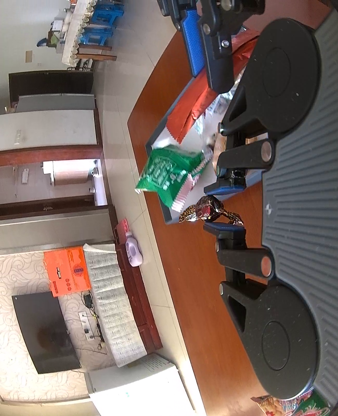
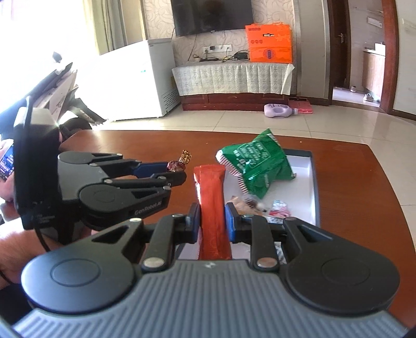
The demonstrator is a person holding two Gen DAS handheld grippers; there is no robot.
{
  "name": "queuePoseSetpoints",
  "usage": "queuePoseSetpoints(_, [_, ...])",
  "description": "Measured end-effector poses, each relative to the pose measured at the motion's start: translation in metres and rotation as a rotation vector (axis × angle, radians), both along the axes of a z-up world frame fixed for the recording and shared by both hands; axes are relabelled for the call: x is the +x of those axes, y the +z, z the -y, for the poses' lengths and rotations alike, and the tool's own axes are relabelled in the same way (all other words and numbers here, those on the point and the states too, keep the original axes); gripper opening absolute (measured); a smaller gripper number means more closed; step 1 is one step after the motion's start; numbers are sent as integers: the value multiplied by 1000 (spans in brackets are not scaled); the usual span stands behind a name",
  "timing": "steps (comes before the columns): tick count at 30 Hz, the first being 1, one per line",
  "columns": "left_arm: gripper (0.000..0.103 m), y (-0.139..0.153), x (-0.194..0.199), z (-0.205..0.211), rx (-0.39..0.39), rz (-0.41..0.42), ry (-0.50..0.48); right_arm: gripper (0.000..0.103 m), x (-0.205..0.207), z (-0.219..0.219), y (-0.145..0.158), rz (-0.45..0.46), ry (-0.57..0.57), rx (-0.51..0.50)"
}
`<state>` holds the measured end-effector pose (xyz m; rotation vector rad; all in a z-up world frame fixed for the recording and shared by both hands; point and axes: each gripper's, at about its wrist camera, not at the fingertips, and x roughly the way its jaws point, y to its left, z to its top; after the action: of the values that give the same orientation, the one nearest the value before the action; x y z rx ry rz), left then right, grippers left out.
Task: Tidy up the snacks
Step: 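Carry the chocolate and red bar over the box with both grippers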
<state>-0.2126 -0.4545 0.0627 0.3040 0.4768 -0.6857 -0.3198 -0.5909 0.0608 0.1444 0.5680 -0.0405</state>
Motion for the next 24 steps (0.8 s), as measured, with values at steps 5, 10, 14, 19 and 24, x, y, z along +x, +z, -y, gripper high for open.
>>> queuePoseSetpoints(5, [26, -2, -2, 10, -10, -3, -22, 24, -5, 10, -1, 3, -20, 7])
queuePoseSetpoints(10, [26, -3, -3, 19, -14, -4, -38, 24, -9, 15, -2, 5, -31, 11])
queuePoseSetpoints(14, [26, -4, -3, 27, -29, -9, -51, 24, -12, 21, -1, 10, -40, 13])
queuePoseSetpoints(19, [26, -10, -4, 43, -35, -21, -74, 24, -18, 25, -1, 12, -55, 13])
queuePoseSetpoints(24, [26, -20, -4, 61, -33, -45, -101, 24, -22, 31, -2, 7, -72, 16])
